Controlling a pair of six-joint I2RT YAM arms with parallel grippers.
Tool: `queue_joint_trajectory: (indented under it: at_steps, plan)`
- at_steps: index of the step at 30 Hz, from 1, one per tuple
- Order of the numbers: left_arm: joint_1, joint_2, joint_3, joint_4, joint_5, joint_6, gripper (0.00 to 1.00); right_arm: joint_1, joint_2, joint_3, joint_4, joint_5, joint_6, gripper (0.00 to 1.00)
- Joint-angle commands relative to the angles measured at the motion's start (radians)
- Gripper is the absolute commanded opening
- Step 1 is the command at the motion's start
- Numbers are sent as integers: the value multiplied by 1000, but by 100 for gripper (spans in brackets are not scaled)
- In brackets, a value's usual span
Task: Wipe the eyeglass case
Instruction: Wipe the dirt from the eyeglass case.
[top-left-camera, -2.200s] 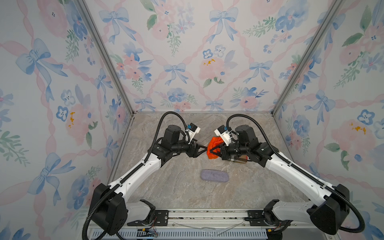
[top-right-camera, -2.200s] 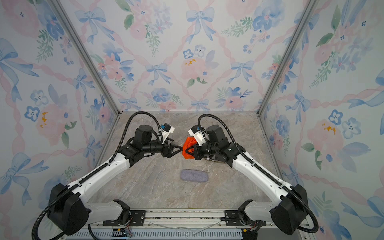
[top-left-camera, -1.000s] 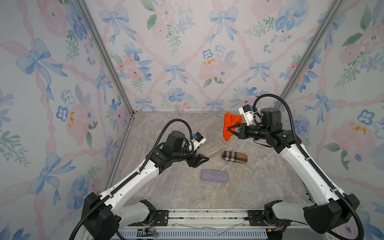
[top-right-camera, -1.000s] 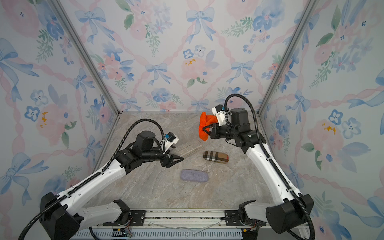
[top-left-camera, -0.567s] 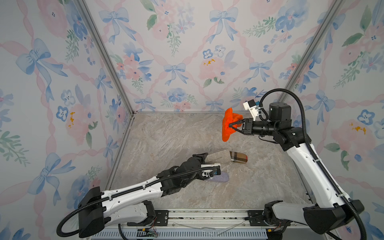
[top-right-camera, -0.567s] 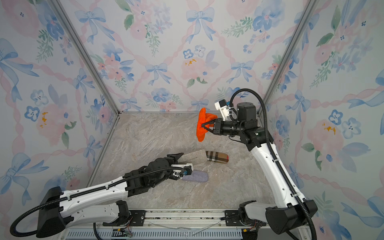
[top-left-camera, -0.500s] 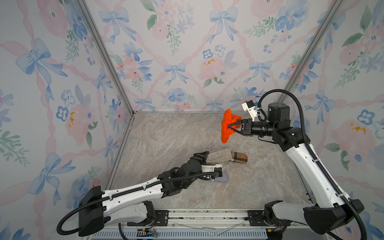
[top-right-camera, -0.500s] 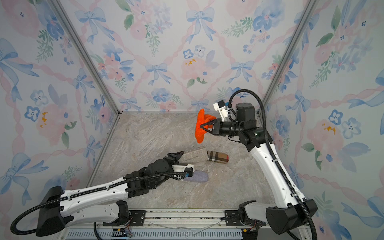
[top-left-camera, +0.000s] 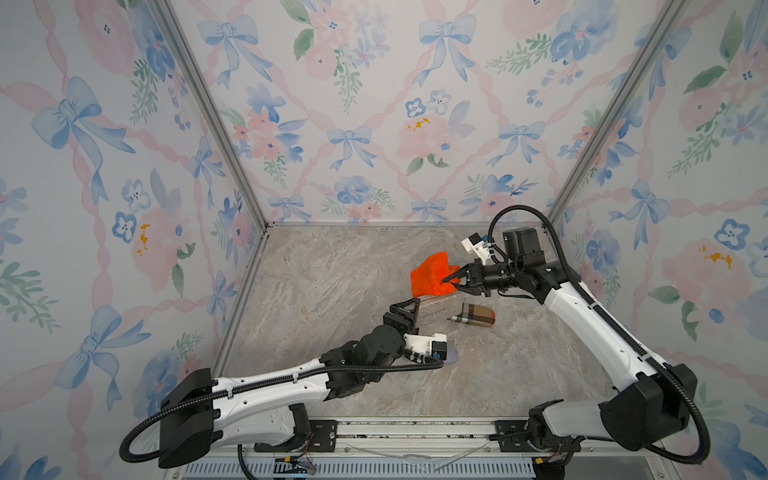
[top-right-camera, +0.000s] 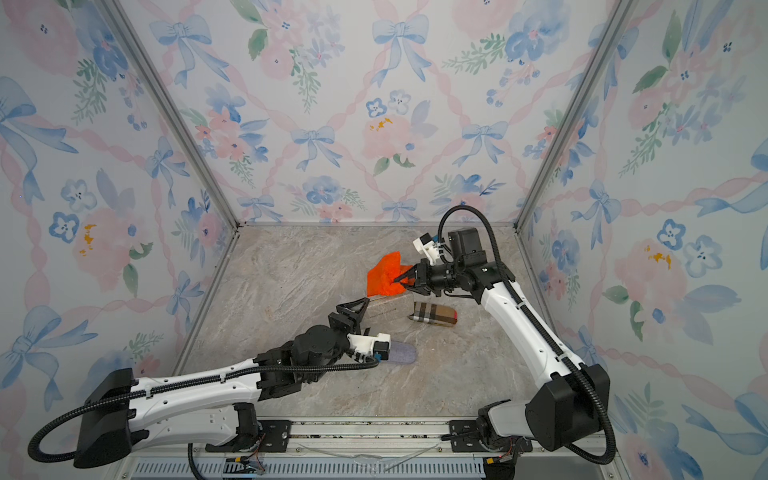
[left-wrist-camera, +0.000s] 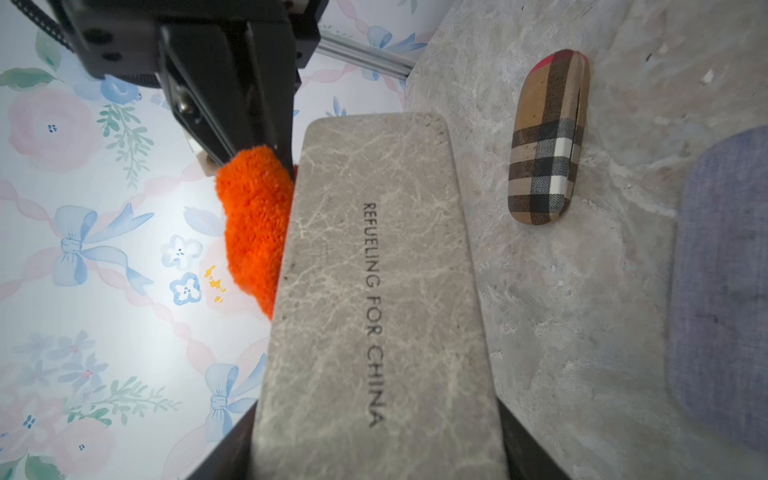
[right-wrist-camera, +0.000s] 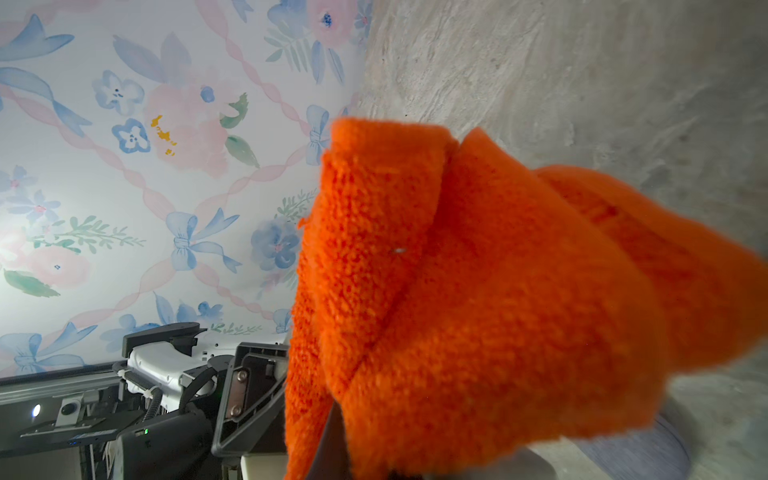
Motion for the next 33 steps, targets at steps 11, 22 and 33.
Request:
queue_joint_trajectory:
  at_steps: [11,22,33]
  plan:
    - [67,-22,18,93,-33,-44,35,125,-7,32,-104,-36,-40,0]
    - [61,-32,25,82,-27,-51,35,124,10,14,-117,57,-102,0]
    - [50,-68,3,84,-58,-55,34,57,19,-71,-55,54,-112,0]
